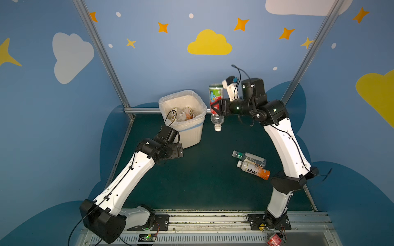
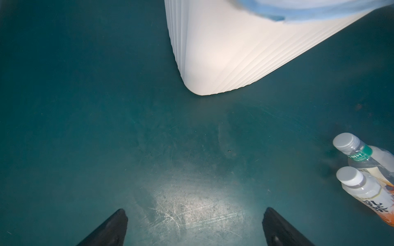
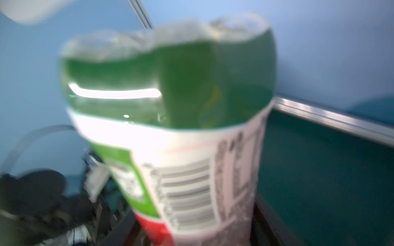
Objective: Throw the plastic bottles in the bin
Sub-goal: Pick up the plastic bottle from the center of the table, then throw the plastic bottle into the trash bin.
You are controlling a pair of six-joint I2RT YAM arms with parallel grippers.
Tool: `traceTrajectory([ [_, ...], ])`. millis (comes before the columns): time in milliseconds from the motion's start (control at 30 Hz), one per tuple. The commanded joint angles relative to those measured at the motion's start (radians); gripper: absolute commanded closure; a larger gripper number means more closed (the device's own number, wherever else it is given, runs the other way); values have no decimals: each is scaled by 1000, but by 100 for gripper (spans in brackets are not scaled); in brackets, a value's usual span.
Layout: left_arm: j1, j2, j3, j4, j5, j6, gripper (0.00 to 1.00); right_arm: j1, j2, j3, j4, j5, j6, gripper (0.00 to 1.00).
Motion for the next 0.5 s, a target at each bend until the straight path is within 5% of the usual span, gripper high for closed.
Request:
traceTrajectory([
  [0,10,16,27,-40,17,31,0,4,278,203,264,-98,130,19],
  [100,14,29,52,-57,23,34,0,-6,430,338,338,-73,182,9],
  [467,54,24,120,-38,109,2,0,-160,86,-243,425,-32,155,9],
])
